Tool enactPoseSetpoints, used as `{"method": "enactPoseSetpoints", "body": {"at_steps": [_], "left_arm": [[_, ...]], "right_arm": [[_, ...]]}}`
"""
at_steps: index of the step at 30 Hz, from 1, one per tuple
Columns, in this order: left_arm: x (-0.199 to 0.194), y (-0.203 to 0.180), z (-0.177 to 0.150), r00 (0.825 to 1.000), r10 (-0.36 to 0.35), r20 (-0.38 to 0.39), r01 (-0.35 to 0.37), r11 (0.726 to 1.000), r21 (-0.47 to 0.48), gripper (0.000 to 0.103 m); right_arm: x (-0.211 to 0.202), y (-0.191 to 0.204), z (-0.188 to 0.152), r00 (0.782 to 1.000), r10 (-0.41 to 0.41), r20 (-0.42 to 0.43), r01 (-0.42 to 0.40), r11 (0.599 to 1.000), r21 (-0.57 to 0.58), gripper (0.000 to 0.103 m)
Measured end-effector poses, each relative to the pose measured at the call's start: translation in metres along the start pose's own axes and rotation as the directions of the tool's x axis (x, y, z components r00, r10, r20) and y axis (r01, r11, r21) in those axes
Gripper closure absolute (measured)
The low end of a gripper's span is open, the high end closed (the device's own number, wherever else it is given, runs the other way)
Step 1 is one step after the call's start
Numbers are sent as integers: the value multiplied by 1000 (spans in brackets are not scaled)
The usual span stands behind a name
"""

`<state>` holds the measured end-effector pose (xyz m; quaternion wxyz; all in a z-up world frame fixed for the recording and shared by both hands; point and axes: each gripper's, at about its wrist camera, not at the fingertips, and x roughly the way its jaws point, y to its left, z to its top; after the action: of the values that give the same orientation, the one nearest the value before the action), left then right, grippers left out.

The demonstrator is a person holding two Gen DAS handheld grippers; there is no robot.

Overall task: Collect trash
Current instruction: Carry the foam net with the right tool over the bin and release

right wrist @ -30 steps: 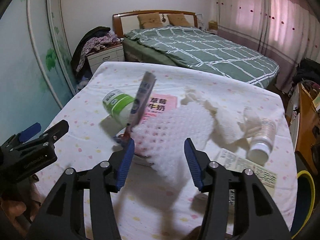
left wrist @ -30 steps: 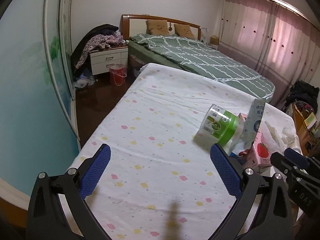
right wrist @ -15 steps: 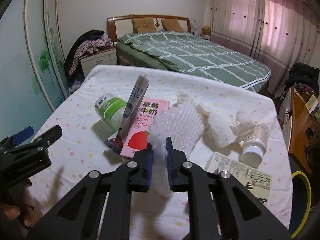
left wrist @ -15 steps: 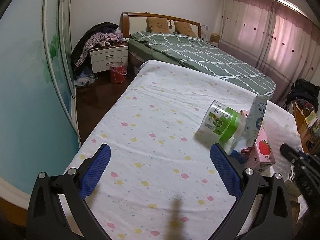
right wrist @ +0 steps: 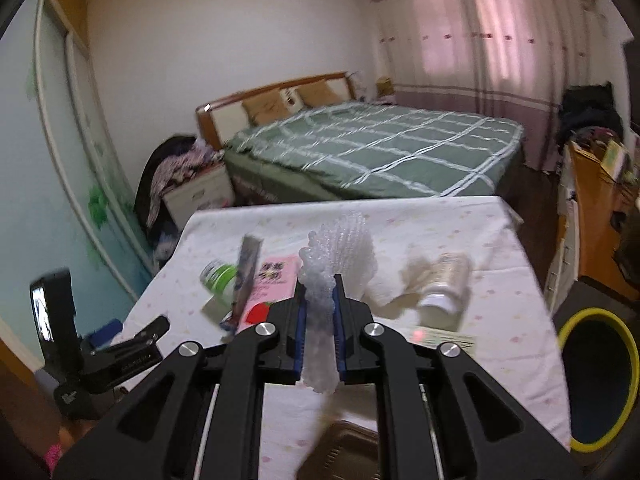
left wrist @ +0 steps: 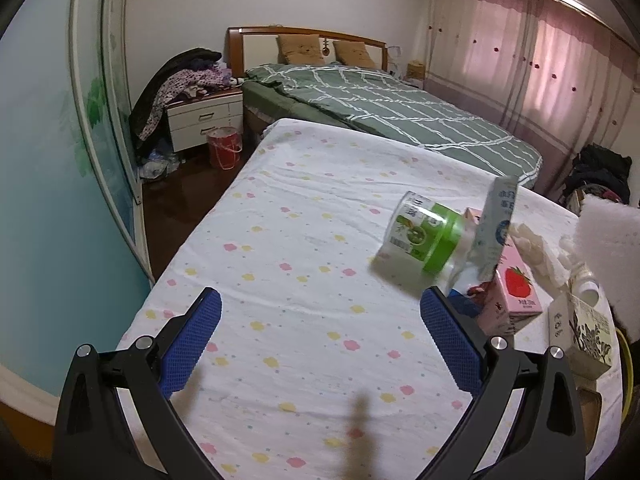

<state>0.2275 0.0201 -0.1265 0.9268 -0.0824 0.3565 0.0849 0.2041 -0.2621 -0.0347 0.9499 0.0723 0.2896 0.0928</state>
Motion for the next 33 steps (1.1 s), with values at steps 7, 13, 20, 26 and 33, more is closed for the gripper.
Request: {"method": "enactPoseSetpoints", "body": {"at_steps": [7, 13, 20, 26, 33], "left_arm": [[-9, -15, -3, 999, -30, 20, 29, 998, 58, 5], [-15, -29, -6, 998, -55, 25, 52, 993, 107, 5], [-19, -44, -11, 997, -72, 34, 65, 983, 174, 5], [-23, -57, -15, 995, -91, 44, 79, 970, 230, 5], [-25, -70, -20, 994, -100, 47, 82, 954, 290, 5]], "right_arm": [[-34, -75, -5, 978, -200, 63, 189, 972, 142, 92], [-50, -152, -32, 919, -393, 25, 369, 883, 290, 91], [-43, -219, -64, 842, -535, -70, 519, 767, 378, 91], [-33, -242, -79, 796, -592, -129, 588, 706, 395, 90], [-38, -246, -81, 763, -632, -132, 625, 671, 400, 55]]}}
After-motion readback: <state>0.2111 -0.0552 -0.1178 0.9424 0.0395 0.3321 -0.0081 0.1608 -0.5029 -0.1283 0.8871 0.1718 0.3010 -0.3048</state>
